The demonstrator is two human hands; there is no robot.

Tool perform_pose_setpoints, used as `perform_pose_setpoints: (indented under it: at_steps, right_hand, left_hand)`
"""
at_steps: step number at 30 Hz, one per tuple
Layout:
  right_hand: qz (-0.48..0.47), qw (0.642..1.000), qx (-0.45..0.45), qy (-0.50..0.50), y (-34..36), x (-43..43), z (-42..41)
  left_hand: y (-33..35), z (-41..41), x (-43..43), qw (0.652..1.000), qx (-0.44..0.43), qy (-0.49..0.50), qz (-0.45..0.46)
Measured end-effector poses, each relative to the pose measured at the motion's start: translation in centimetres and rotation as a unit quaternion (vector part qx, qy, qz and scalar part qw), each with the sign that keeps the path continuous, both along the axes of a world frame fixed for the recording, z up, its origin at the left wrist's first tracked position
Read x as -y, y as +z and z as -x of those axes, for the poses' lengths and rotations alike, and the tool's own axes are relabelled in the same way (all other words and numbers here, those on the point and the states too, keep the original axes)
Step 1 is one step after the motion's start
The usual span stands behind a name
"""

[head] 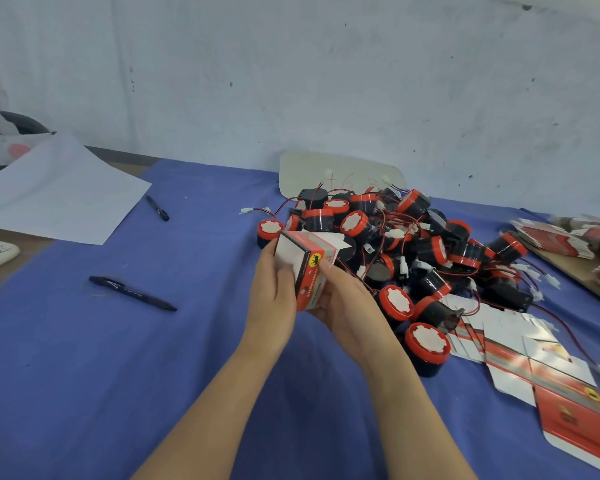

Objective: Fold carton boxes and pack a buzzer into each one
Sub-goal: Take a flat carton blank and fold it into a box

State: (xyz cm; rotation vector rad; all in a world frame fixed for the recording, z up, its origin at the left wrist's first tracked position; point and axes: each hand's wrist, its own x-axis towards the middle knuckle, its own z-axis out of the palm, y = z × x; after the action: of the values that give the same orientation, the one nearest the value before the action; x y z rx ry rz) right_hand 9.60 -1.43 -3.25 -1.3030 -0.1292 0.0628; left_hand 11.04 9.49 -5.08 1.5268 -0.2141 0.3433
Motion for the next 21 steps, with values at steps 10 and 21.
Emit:
perform_pose_setpoints:
  at_steps: [10,21]
  right_hand:
    - [-0.025,1.000,-0.016,0.004,-0.43,-0.25,-0.24]
    - [-0.073,0.996,-0.033,0.042,-0.71,0.00,-0.37]
  left_hand:
    - [-0.12,-0.17,0.05,0.996,-0.015,0.016,-0.084]
    - [-0.62,0.06,0.33,0.991,0.000,-0.003,-0.132]
